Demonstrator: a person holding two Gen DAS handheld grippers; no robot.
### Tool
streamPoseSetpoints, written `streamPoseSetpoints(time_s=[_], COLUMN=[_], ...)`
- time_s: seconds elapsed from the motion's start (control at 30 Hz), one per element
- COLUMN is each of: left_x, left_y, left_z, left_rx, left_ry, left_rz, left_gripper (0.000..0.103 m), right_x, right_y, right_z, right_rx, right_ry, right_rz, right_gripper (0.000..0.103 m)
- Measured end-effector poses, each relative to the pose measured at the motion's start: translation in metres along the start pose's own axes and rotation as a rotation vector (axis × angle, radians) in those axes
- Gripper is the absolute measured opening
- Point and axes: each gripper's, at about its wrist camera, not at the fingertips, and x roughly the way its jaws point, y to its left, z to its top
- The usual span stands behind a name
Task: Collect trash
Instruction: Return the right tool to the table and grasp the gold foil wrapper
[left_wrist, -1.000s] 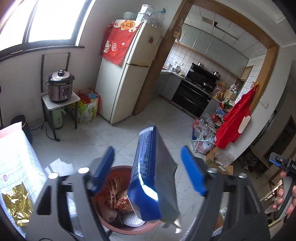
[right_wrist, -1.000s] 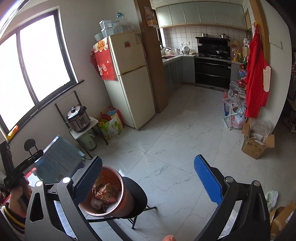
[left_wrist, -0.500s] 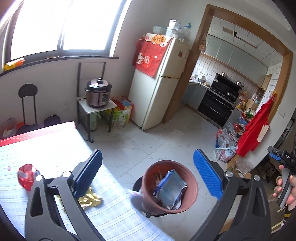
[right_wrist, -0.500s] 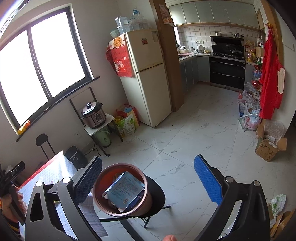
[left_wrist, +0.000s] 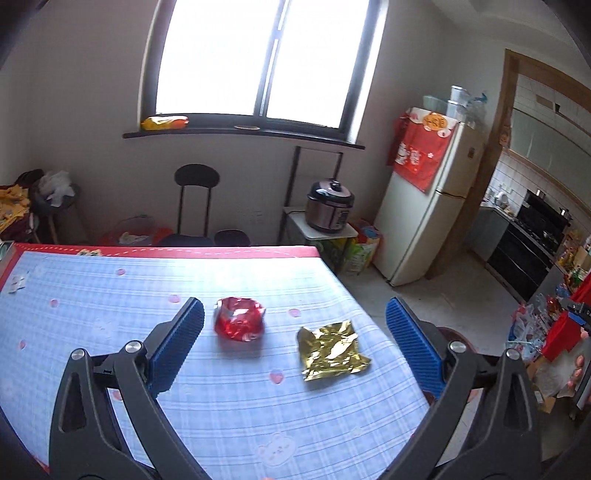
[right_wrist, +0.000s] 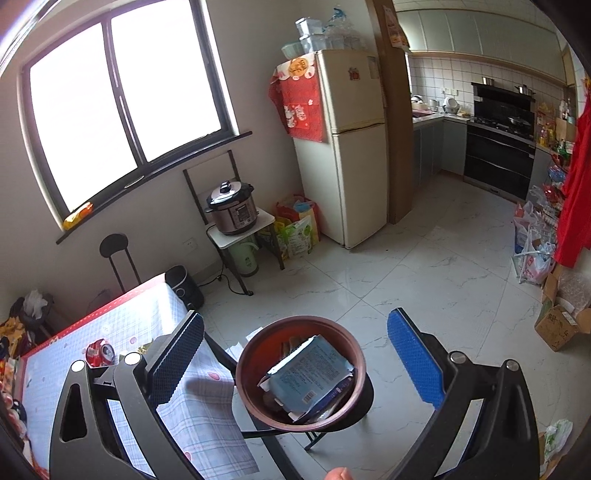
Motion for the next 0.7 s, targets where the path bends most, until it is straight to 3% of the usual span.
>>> streamPoseSetpoints(time_s=[0.2, 0.5, 0.7], left_x=[-0.019, -0.019, 0.006], left_y=[0.063, 0.129, 0.163], left_z=[-0.024, -0.050, -0.061], left_rx=[-0.073, -0.160, -0.160], left_ry=[-0.019, -0.024, 0.018], left_rz=[0.097, 0.127, 0.148], left_gripper=[0.097, 0.097, 0.097], right_x=[0.026, 0.087, 0.163], right_y=[0.069, 0.191, 0.281], right_z=[-0.007, -0.053, -0.120], right_rx=[-0.115, -0.349, -0.611], right_ry=[0.047, 0.145, 0.358], right_rz=[0.080, 0.166, 0.237], right_gripper=[0.097, 0.097, 0.096])
